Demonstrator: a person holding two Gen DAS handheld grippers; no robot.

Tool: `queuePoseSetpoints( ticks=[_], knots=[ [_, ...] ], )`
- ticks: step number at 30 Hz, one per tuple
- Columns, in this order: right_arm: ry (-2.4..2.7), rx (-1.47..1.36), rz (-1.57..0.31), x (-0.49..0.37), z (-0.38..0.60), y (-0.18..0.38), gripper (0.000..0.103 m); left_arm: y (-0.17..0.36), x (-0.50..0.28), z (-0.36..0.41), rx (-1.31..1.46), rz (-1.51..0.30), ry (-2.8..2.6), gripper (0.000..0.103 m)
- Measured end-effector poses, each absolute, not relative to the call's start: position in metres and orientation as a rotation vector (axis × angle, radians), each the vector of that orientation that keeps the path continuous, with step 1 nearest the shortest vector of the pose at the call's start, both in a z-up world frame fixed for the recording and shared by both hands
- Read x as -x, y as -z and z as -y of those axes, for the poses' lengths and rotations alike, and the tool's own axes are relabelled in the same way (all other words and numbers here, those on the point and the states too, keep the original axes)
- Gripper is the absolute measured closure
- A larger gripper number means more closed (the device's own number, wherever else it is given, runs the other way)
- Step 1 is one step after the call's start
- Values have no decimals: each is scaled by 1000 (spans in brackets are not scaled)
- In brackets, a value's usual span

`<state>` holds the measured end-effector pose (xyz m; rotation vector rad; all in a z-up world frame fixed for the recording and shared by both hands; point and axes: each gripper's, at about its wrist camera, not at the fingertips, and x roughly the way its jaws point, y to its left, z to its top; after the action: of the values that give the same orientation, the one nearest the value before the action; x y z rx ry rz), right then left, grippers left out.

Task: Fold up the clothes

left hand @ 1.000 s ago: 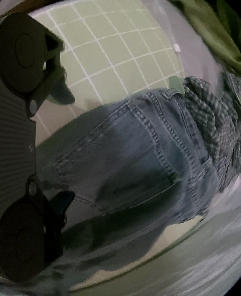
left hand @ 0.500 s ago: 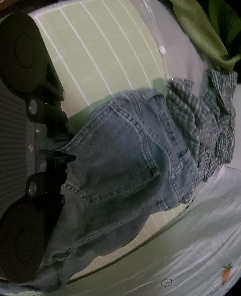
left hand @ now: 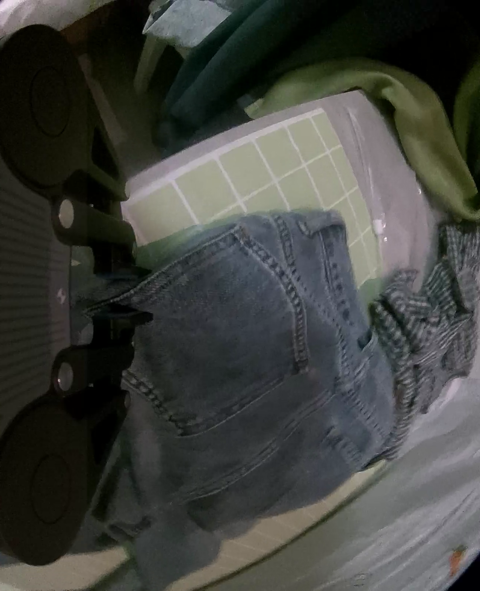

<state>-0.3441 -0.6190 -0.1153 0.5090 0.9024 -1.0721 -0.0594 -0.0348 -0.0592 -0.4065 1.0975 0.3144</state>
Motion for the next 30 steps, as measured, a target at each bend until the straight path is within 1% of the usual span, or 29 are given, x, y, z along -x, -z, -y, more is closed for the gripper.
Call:
queuePoseSetpoints(
  ticks=[1,2,3,4,5,6,8,9,11,13,20,24,27,30],
  knots=[
    [1074,-513,-906,343,621,115,92,57,59,35,392,-1103,-316,78],
    [1076,-518,-909,343,622,115,90,55,58,34,378,-1109,-318,73],
    [1079,-522,-912,342,624,115,88,52,58,34,364,-1114,-320,62],
    [1089,-525,-915,340,626,114,84,50,57,34,349,-1119,-322,54],
    [1106,-523,-915,337,626,110,76,46,53,34,334,-1114,-321,36],
    [1123,-508,-904,333,626,105,72,38,46,37,320,-1092,-314,21],
    [1155,-478,-880,324,627,96,48,23,35,43,293,-1048,-291,17],
    [1161,-460,-856,316,627,89,45,15,30,47,279,-1026,-280,13],
    [1156,-430,-810,298,629,77,28,7,15,52,270,-1008,-249,7],
    [1135,-408,-768,277,632,68,23,7,-4,59,283,-1014,-230,7],
    [938,-495,-666,167,640,61,22,27,-82,75,365,-1068,-194,7],
    [843,-668,-603,101,663,67,22,40,-126,85,384,-1097,-208,7],
    [814,-775,-598,57,692,79,22,52,-148,92,367,-1133,-268,7],
    [809,-809,-614,12,718,95,21,65,-162,97,346,-1170,-328,6]
  ],
)
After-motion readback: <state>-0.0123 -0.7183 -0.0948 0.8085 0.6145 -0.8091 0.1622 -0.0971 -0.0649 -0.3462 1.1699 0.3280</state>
